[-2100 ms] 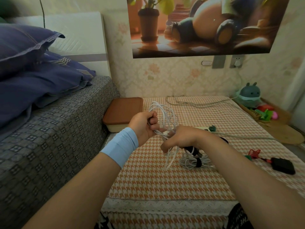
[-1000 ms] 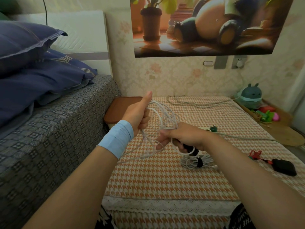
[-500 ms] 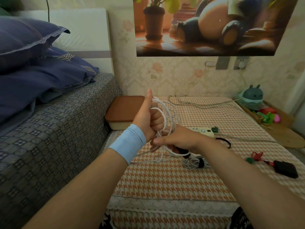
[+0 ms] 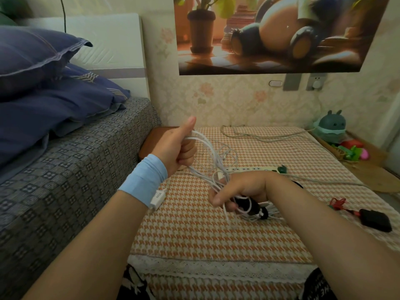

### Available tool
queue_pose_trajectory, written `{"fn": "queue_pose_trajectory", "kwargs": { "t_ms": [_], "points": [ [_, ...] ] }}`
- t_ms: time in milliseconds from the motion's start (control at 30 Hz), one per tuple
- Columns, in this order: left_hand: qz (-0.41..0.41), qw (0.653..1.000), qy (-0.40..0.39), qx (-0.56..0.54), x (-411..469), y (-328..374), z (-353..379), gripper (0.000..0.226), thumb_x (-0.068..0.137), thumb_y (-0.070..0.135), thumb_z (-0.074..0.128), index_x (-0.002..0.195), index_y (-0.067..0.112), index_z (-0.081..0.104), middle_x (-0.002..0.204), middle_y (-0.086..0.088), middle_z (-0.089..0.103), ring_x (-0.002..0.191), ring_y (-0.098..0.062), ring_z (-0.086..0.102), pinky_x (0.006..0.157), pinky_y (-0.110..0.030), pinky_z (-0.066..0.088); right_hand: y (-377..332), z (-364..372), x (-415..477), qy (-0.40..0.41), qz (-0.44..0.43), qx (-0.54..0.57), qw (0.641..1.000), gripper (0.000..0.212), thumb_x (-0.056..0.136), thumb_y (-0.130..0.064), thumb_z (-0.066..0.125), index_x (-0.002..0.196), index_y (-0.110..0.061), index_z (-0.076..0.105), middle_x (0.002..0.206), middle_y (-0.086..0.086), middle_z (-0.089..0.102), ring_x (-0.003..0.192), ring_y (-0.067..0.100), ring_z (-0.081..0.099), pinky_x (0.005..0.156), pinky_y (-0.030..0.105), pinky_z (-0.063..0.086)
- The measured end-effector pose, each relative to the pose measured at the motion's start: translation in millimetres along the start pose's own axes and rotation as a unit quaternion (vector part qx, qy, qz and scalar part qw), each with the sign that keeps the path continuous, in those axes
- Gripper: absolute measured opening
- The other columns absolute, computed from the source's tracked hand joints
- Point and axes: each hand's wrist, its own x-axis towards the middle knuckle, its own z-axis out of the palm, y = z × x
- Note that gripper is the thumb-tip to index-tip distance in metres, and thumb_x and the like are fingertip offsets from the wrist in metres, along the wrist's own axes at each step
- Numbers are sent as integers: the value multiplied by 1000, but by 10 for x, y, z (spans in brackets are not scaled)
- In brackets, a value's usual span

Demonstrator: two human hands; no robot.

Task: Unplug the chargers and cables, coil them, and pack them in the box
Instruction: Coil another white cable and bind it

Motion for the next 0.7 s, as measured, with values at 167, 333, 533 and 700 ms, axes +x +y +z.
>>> {"fn": "queue_pose_trajectory", "kwargs": {
  "t_ms": [167, 333, 533, 700],
  "points": [
    [32, 993, 43, 101, -83, 42, -42, 57, 83, 53, 60, 52, 19, 24, 46, 2, 16, 40, -13, 16, 42, -21, 27, 23, -35, -42, 41, 38, -16, 998, 20, 102, -17, 56, 97, -16, 76, 66, 2, 62, 62, 19, 51, 65, 30, 43],
    [20, 978, 118, 173, -45, -59, -187, 58, 86, 53, 61, 48, 16, 39, 41, -2, 34, 42, -22, 45, 63, -40, 56, 77, -59, -44, 109, -21, -15, 994, 26, 99, 3, 48, 93, -6, 72, 119, 10, 74, 113, 17, 69, 98, 26, 52],
    [-108, 942, 101, 301, 12, -272, -388, 60, 89, 61, 52, 85, 7, 75, 83, -11, 74, 86, -24, 71, 85, -36, 56, 185, -126, -82, 159, -7, 15, 987, 18, 102, -1, 52, 109, -1, 68, 95, 8, 77, 68, 30, 62, 72, 41, 60],
    [-94, 870, 18, 483, 9, -255, -351, 20, 95, 25, 59, 109, 17, 71, 115, 0, 68, 105, -13, 60, 96, -30, 47, 216, -164, -84, 225, 75, -94, 967, 36, 104, -24, 56, 107, 8, 70, 76, 5, 70, 63, 21, 63, 65, 33, 58]
  ]
}}
